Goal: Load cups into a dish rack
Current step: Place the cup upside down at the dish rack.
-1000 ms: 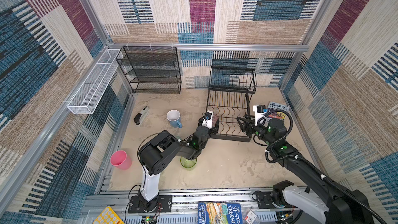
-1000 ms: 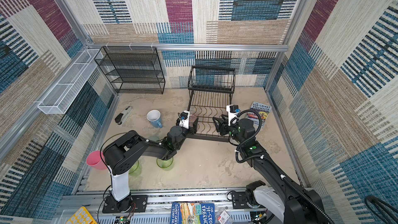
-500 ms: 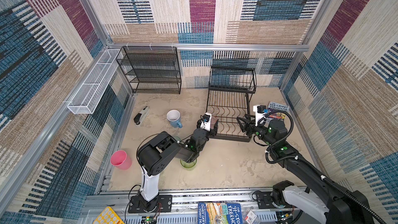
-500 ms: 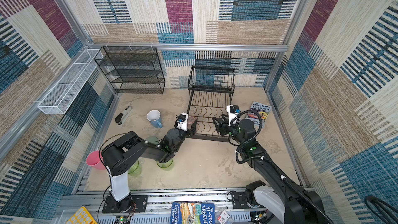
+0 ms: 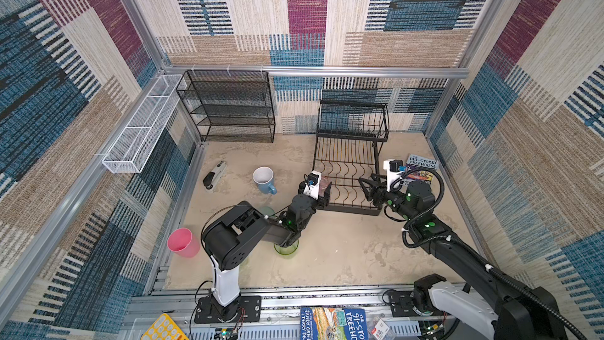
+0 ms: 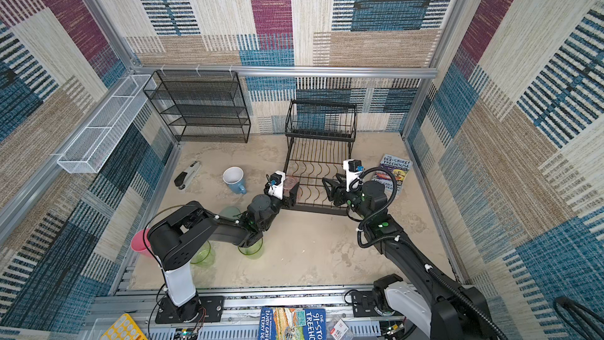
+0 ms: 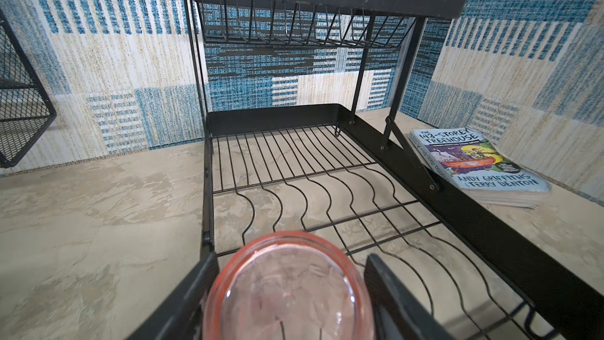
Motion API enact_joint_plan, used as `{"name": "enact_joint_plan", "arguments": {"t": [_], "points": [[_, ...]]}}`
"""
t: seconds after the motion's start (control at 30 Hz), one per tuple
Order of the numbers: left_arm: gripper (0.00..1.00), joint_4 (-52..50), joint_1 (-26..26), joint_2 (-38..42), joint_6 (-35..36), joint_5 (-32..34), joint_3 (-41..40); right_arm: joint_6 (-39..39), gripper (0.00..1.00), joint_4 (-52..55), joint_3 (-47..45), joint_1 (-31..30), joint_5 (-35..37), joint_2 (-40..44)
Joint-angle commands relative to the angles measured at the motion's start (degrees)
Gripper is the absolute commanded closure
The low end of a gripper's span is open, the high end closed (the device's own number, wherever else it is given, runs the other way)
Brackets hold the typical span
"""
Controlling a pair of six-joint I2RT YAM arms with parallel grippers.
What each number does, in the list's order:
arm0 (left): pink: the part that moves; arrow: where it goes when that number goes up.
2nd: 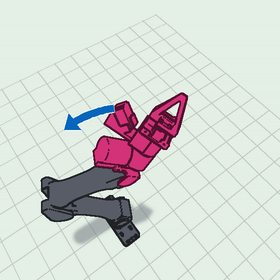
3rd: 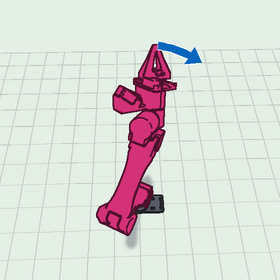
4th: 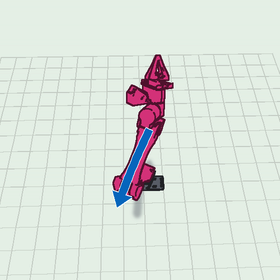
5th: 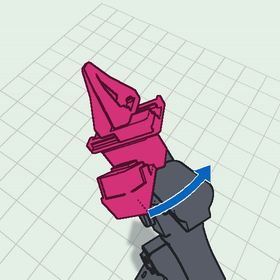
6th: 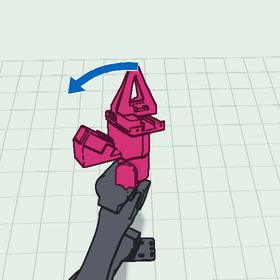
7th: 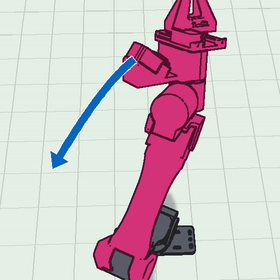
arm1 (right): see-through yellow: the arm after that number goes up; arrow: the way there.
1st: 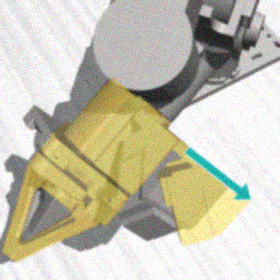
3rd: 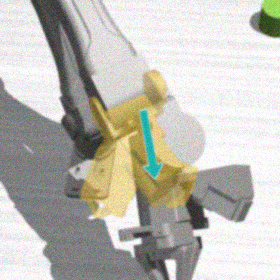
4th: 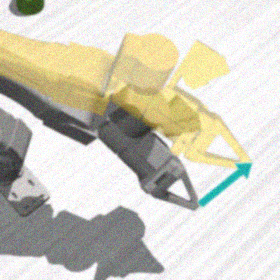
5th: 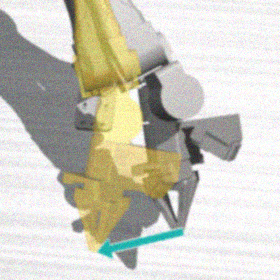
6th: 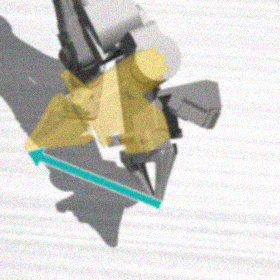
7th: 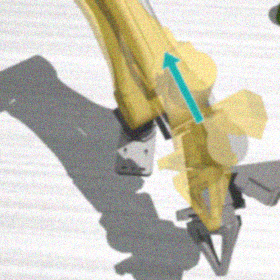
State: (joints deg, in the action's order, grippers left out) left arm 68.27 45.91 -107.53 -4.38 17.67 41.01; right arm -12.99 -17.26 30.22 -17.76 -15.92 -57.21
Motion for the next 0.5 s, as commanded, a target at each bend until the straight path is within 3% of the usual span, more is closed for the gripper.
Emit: {"name": "enact_joint_plan", "arguments": {"t": [0.0, 0.47], "points": [[0.45, -1.3, 0.1, 0.8, -0.6, -0.8, -0.4, -0.5, 0.37, -2.4, 0.0, 0.0, -0.7, 0.2], [0.42, -5.3, -0.2, -1.7, -1.1, -1.4, 1.5, 0.0, 0.36, -2.2, -0.3, 0.0, -0.4, 0.1]]}}
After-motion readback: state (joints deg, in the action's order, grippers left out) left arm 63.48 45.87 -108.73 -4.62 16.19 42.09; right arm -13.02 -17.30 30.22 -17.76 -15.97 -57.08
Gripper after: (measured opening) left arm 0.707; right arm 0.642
